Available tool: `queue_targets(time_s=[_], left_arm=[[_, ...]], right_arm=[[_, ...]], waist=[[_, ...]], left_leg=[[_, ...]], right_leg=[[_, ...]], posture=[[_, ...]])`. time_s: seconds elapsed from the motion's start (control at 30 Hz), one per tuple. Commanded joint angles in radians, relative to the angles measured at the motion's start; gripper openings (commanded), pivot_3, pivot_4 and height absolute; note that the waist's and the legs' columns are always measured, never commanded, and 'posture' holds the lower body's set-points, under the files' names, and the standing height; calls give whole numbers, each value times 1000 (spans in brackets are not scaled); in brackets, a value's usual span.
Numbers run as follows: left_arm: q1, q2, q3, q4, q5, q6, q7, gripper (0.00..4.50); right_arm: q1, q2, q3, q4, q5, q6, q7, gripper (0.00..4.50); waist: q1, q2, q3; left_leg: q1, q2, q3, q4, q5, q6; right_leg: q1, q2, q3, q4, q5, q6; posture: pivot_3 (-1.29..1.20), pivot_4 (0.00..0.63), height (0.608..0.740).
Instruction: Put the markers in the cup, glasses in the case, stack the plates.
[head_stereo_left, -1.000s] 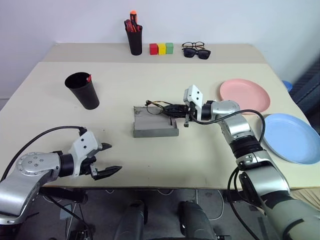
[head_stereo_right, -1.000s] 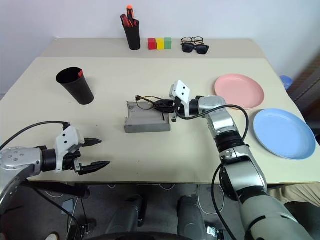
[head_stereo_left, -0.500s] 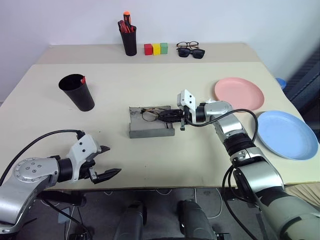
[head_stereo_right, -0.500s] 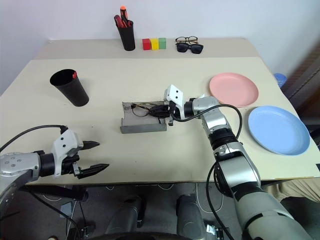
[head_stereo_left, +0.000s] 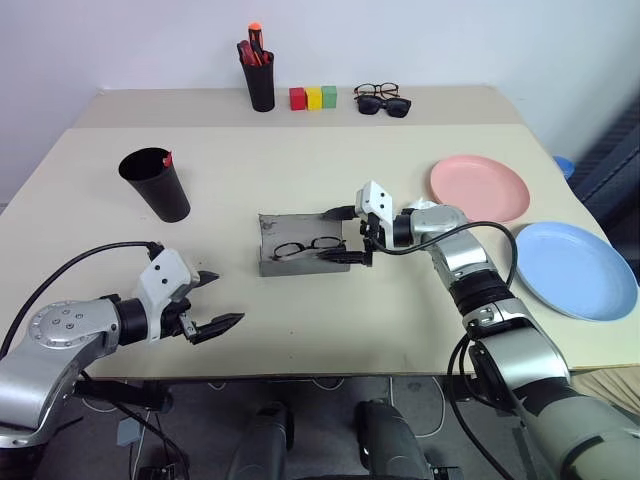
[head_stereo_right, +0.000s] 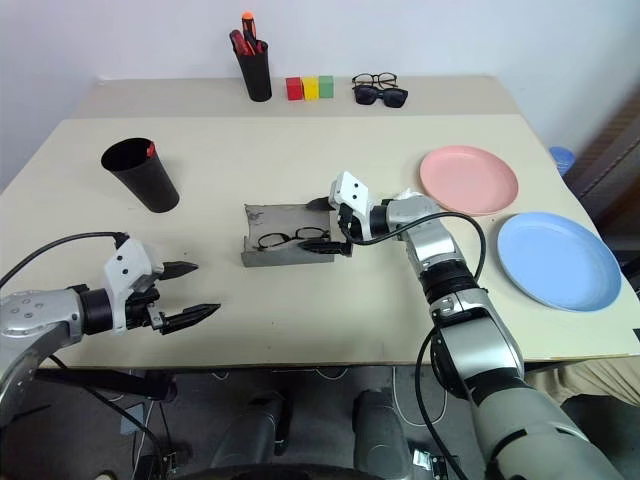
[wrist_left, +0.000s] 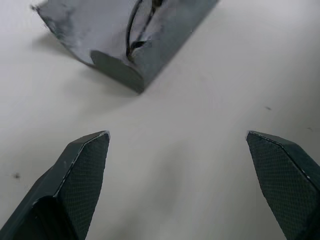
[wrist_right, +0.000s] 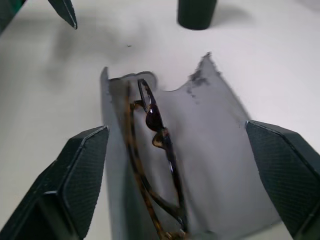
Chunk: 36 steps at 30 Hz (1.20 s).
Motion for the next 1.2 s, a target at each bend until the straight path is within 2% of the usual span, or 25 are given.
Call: queue_targets(time_s=[0.03, 0.27, 0.73, 1.2], left_arm=[[-35, -1, 7, 17, -3, -14, 11, 4500], [-61, -11, 5, 40, -1, -18, 26, 4500], [-117, -24, 1, 108, 35, -36, 66, 4500], [-135, -40, -10, 131, 51, -43, 81, 4500]], right_arm=[[-16, -4, -36, -20, 6, -26, -44, 4453], [-15, 4, -49, -20, 9, -57, -90, 4453], [85, -8, -20, -33, -48, -144, -134, 4453], [67, -3, -84, -101, 23, -120, -173, 4453]], waist=[[-1, 0, 0], [0, 0, 0], [0, 0, 0], [0, 0, 0]], left_leg=[[0, 0, 0, 0, 0, 0], [0, 0, 0, 0, 0, 0], [0, 0, 0, 0, 0, 0], [0, 0, 0, 0, 0, 0]], right_leg=[[0, 0, 0, 1, 0, 0], [0, 0, 0, 1, 0, 0], [0, 0, 0, 1, 0, 0], [0, 0, 0, 1, 0, 0]], posture=[[0, 150, 740], [0, 150, 740], [0, 150, 740], [0, 150, 740]])
